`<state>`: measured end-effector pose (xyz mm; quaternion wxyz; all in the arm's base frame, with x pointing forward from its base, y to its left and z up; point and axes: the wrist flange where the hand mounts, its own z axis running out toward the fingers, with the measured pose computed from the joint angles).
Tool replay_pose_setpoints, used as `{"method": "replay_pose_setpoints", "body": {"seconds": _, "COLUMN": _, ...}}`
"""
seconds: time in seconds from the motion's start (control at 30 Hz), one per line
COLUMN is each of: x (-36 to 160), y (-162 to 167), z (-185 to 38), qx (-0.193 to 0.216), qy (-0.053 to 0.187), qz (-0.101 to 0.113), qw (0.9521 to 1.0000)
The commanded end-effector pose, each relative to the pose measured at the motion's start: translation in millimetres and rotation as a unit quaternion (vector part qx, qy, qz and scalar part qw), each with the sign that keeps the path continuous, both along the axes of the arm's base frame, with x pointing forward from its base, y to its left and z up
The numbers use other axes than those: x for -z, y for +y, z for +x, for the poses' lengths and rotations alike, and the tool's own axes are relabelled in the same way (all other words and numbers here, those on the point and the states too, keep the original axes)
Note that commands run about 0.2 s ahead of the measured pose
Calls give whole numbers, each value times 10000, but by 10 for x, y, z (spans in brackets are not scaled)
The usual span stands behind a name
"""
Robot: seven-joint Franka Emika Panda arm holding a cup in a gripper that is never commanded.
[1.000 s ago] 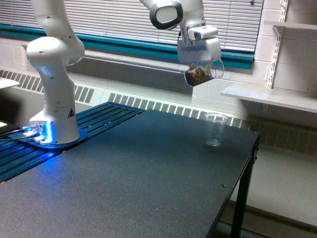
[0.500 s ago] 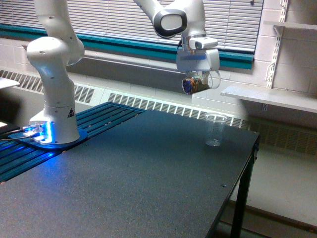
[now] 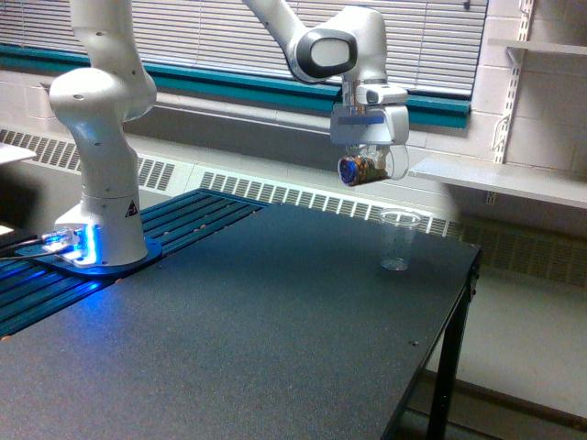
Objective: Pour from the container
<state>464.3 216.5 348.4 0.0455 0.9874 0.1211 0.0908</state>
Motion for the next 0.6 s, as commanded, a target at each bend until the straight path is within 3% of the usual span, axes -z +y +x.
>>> {"method": "replay_pose_setpoints", "body": {"seconds": 0.03, "x": -16, "y": 154, "z": 2, "qx": 229, "qy": -31, "qz": -60, "qw": 9997}}
{"method": "replay_pose_setpoints", "body": {"seconds": 0.6, "x": 136, "y": 356, "z": -23, "qx": 204, "qy": 34, "qz": -456, "qw": 9987}}
